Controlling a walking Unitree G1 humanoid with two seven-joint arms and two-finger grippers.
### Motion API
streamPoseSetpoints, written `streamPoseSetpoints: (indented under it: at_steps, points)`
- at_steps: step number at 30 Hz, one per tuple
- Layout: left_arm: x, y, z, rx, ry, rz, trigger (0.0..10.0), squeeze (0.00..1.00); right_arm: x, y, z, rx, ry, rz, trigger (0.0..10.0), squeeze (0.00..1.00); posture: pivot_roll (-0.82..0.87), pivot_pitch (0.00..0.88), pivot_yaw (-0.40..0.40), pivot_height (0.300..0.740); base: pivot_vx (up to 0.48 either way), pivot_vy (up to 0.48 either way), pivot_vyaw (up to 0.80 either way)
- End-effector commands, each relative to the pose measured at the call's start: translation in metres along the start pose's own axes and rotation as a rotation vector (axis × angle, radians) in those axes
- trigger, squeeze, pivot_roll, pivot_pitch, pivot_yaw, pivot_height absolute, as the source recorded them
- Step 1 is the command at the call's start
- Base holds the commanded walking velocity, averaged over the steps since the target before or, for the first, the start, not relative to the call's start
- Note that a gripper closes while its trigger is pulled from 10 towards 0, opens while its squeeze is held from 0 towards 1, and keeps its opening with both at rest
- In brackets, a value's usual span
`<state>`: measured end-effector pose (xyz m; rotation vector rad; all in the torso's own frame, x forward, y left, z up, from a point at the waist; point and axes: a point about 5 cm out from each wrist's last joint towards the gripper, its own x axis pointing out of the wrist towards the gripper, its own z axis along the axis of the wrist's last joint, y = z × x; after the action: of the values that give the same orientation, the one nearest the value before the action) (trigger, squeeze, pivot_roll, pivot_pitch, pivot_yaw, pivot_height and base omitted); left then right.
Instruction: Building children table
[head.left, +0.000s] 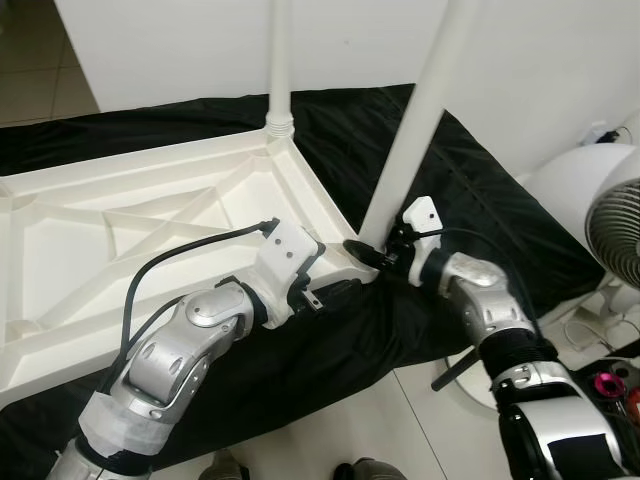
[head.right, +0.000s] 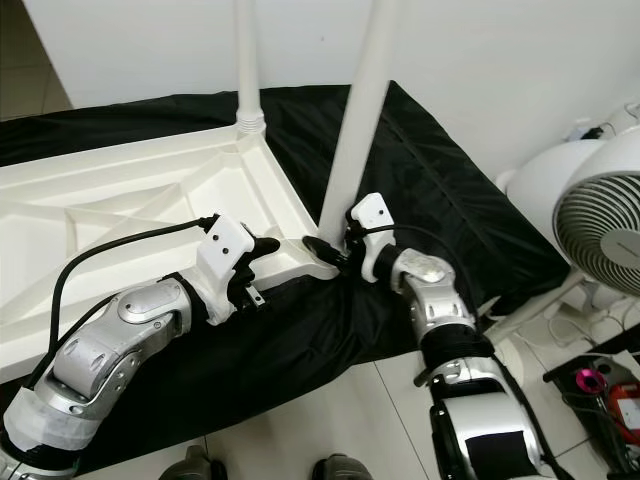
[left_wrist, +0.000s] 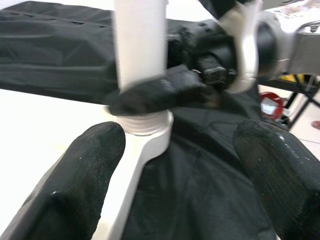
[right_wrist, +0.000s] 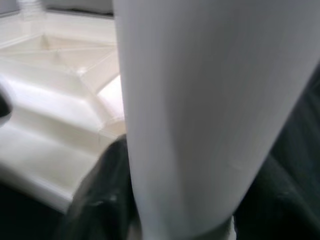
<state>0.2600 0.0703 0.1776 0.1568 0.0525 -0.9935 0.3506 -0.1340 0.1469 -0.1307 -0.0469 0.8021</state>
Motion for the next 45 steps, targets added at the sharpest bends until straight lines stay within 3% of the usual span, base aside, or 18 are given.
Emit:
streamPoseSetpoints:
  at_steps: [1,6,8,12,14,16,18,22,28,29,34,37,38,40,41,42,44,45]
  points:
    - [0.000,-0.003,-0.002,-0.008,0.006,-0.038,10.0,0.00,0.001,0.002,-0.001,0.015,0.002,-0.059,10.0,0.00,-0.07,0.052,-0.033,0.740,0.000,0.000,0.00]
    - [0.000,-0.004,-0.003,-0.010,0.007,-0.043,10.0,0.00,0.009,0.022,-0.001,0.044,0.000,-0.136,10.0,0.00,-0.07,0.049,-0.037,0.740,0.000,0.000,0.00]
    - [0.001,-0.004,-0.003,-0.011,0.007,-0.043,10.0,0.00,0.014,0.032,-0.001,0.099,0.001,-0.239,10.0,0.00,-0.07,0.045,-0.039,0.740,0.000,0.000,0.00]
    - [0.001,-0.004,-0.004,-0.010,0.007,-0.043,10.0,0.00,0.016,0.036,-0.001,0.123,0.004,-0.293,10.0,0.00,-0.07,0.040,-0.041,0.740,0.000,0.000,0.00]
    - [0.001,-0.004,-0.004,-0.008,0.007,-0.042,10.0,0.00,0.018,0.042,-0.001,0.144,0.007,-0.369,10.0,0.00,-0.07,0.037,-0.043,0.740,0.000,0.000,0.00]
    - [0.001,-0.002,-0.003,-0.006,0.006,-0.039,10.0,0.00,0.018,0.051,-0.002,0.207,-0.003,-0.586,10.0,0.00,-0.07,0.027,-0.042,0.740,0.000,0.000,0.00]
    - [0.001,-0.002,-0.003,-0.006,0.006,-0.039,10.0,0.00,0.018,0.051,-0.002,0.207,-0.003,-0.586,10.0,0.00,-0.07,0.027,-0.042,0.740,0.000,0.000,0.00]
    - [0.000,-0.001,-0.003,-0.003,0.006,-0.038,10.0,0.00,0.023,0.067,0.003,0.253,-0.029,-0.587,10.0,0.00,-0.07,0.023,-0.038,0.740,0.000,0.000,0.00]
    - [0.001,-0.002,-0.002,0.000,0.007,-0.043,10.0,0.00,0.020,0.065,0.008,0.257,-0.031,-0.603,10.0,0.00,-0.07,0.020,-0.039,0.740,0.000,0.000,0.00]
    - [0.001,-0.002,-0.002,0.000,0.006,-0.043,10.0,0.00,0.020,0.065,0.008,0.258,-0.031,-0.604,10.0,1.00,-0.07,0.020,-0.039,0.740,0.000,0.000,0.00]
    - [0.002,-0.003,-0.002,0.000,0.007,-0.046,10.0,0.00,0.017,0.062,0.015,0.235,-0.070,-0.592,10.0,1.00,-0.07,0.017,-0.037,0.740,0.000,0.000,0.00]
    - [0.000,-0.004,-0.004,-0.001,0.012,-0.055,10.0,0.00,0.008,0.050,0.018,0.202,-0.093,-0.557,10.0,1.00,-0.07,0.017,-0.036,0.740,0.000,0.000,0.00]
    - [-0.001,-0.004,-0.005,0.001,0.018,-0.060,10.0,0.00,0.005,0.046,0.017,0.198,-0.095,-0.528,10.0,0.74,-0.08,0.018,-0.034,0.740,0.000,0.000,0.00]
    - [-0.001,-0.004,-0.006,0.004,0.022,-0.064,10.0,0.00,0.003,0.044,0.017,0.197,-0.095,-0.509,10.0,0.74,-0.08,0.018,-0.034,0.740,0.000,0.000,0.00]
    - [-0.002,-0.004,-0.006,0.007,0.025,-0.073,10.0,0.00,0.001,0.041,0.016,0.181,-0.089,-0.479,10.0,0.00,-0.08,0.019,-0.033,0.740,0.000,0.000,0.00]
    - [-0.002,-0.004,-0.006,0.007,0.025,-0.073,10.0,0.00,0.001,0.041,0.016,0.181,-0.089,-0.479,10.0,0.00,-0.08,0.019,-0.033,0.740,0.000,0.000,0.00]
    - [-0.005,-0.005,-0.006,0.012,0.029,-0.103,10.0,0.00,-0.005,0.031,0.017,0.055,-0.076,-0.350,10.0,0.00,-0.08,0.024,-0.030,0.740,0.000,0.000,0.00]
    - [-0.005,-0.005,-0.006,0.012,0.029,-0.103,10.0,0.00,-0.005,0.031,0.017,0.055,-0.076,-0.350,10.0,0.00,-0.08,0.024,-0.030,0.740,0.000,0.000,0.00]
